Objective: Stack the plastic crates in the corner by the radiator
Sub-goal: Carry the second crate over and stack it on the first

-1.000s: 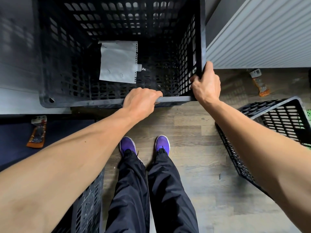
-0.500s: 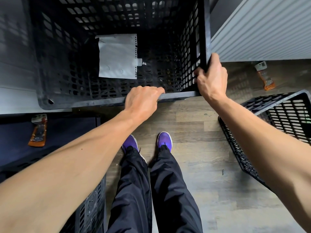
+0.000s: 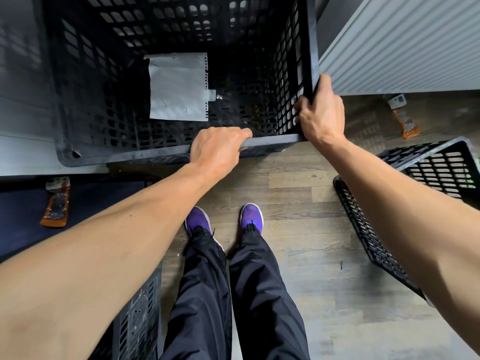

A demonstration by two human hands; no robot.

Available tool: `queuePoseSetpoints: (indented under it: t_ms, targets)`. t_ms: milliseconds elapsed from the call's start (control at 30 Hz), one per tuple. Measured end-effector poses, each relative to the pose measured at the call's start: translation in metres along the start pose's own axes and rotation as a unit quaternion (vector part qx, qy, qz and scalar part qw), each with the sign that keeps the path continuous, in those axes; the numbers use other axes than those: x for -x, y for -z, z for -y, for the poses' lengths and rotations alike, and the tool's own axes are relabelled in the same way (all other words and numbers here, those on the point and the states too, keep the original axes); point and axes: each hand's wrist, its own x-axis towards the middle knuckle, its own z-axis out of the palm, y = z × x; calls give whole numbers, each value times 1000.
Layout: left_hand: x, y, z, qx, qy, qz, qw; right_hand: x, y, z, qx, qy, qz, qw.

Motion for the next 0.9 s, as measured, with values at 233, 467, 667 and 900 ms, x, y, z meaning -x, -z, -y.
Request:
queuePoseSetpoints:
  t_ms: [233,467,667,900]
  targets:
    - [-5,2,-2,-6,31,21,999,0,10,7,48,0,57,997]
    - [14,7,18,16,37,16,999,27,3,28,350,140,-10,926]
    - [61,17,61,53,102,3,993,52,-29,76,284,248,117,919]
    - [123,29,134,17,175,-44,983,87,-74,135,230,310,262,885]
